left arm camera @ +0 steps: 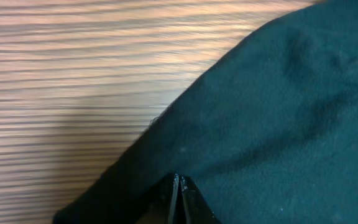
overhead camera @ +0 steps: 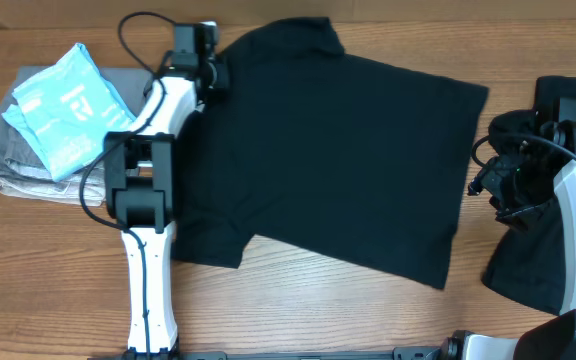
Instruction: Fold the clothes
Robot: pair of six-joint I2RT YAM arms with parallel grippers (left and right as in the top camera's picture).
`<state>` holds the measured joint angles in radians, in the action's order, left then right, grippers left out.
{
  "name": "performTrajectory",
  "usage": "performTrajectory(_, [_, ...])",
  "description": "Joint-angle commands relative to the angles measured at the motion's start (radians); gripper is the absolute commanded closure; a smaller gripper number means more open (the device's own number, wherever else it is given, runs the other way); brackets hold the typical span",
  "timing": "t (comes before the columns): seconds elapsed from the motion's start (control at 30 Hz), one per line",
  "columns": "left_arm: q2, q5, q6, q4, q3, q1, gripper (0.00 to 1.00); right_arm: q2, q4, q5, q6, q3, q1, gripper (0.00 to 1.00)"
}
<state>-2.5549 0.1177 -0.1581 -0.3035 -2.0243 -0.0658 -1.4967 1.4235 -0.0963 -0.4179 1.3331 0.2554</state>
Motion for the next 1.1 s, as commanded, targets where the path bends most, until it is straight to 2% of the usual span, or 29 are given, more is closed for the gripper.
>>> performTrajectory(0.0, [-0.048,0.002,-0.022,-0.037,0.008,0.039,0.90,0.002,-0.010,0.009,-0.002,0.002,0.004,0.34])
performTrajectory(0.13, [-0.029,0.074,-0.022,-0.069,-0.058,0.039,0.74,0.002,-0.019,0.009,-0.001,0.002,0.004,0.24])
performTrajectory(0.23, [0.013,0.116,-0.023,-0.131,-0.135,0.034,0.49,0.002,-0.021,0.008,-0.002,0.002,0.004,0.18])
performTrajectory(0.33, [0.086,0.118,-0.026,-0.245,-0.220,0.026,0.34,0.002,-0.017,0.008,-0.001,0.002,0.004,0.09])
performTrajectory(0.37, [0.124,0.111,-0.026,-0.301,-0.247,0.024,0.33,0.002,-0.006,0.008,-0.001,0.002,0.004,0.09])
performTrajectory(0.43, [0.200,0.081,-0.035,-0.411,-0.278,0.021,0.33,0.002,0.019,0.009,-0.002,0.002,0.004,0.17])
performTrajectory(0.57, [0.370,0.002,-0.084,-0.614,-0.282,0.016,0.49,0.003,0.068,0.009,-0.007,-0.001,0.004,0.29])
performTrajectory(0.63, [0.448,-0.008,-0.100,-0.704,-0.282,0.010,0.53,0.011,0.079,0.006,-0.032,-0.019,0.004,0.30])
performTrajectory(0.9, [0.667,-0.021,-0.181,-1.008,-0.282,0.004,0.51,0.081,-0.051,-0.061,-0.100,-0.329,0.003,0.32])
performTrajectory(1.07, [0.698,-0.013,-0.191,-1.173,-0.282,0.004,0.49,0.081,-0.164,-0.126,-0.156,-0.470,0.001,0.40])
